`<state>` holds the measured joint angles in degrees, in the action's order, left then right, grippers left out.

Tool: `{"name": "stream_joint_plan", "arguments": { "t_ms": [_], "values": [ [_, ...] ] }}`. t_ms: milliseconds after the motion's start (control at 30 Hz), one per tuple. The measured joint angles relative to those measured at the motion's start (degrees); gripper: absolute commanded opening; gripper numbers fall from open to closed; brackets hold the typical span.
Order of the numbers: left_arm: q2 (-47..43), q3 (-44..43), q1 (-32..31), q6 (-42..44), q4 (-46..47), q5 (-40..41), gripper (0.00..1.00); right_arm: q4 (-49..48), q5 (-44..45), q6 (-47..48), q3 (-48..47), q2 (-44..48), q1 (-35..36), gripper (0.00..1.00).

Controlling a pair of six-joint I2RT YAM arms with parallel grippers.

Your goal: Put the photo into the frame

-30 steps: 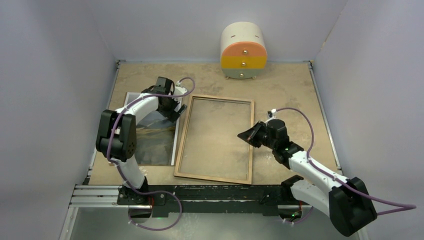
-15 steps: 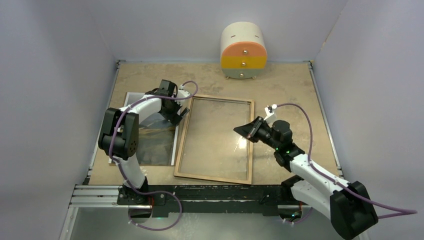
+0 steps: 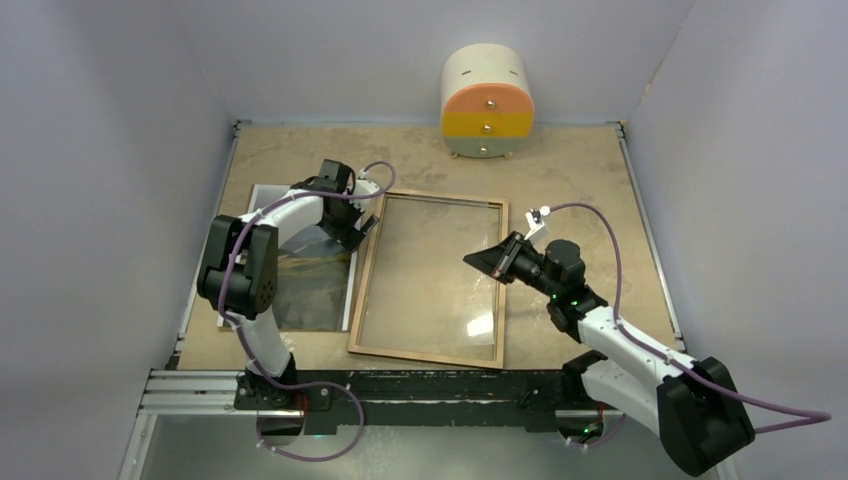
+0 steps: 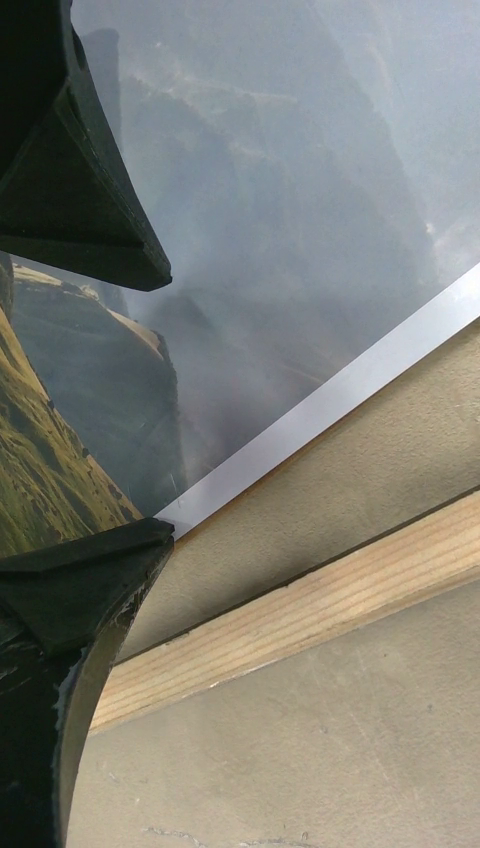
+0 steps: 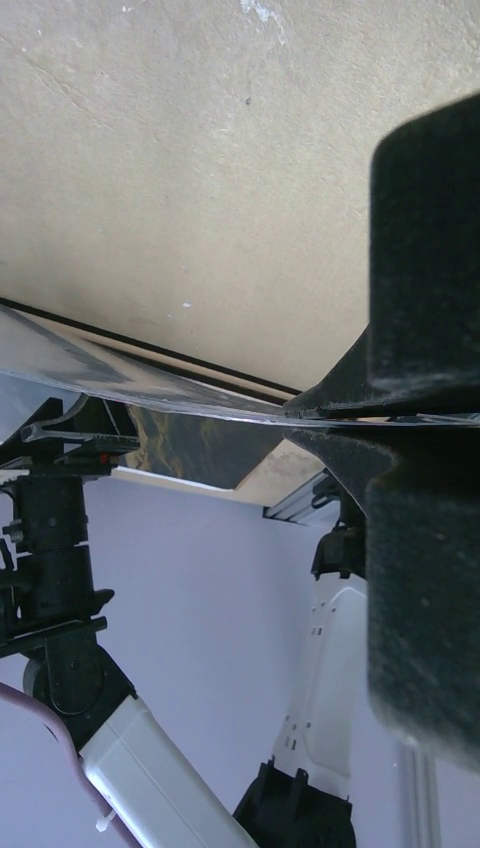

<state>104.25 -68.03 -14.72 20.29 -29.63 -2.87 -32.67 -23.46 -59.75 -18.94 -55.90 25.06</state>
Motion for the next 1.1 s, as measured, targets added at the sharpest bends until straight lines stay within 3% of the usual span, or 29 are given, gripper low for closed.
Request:
{"name": "stream_joint_plan", "arguments": {
  "t_ms": [533,1100],
  "values": [
    [1.6,-1.6,0.6,-1.7,-0.2,-0.5,0.92,-0.2,-4.7,2.4,0.2,3.3,0.0,0.00],
    [1.8,-1.9,0.9,-1.9,-0.2,-1.0,0.92,2.3,0.6,3.6,1.9,3.6,0.0,0.00]
  ]
}}
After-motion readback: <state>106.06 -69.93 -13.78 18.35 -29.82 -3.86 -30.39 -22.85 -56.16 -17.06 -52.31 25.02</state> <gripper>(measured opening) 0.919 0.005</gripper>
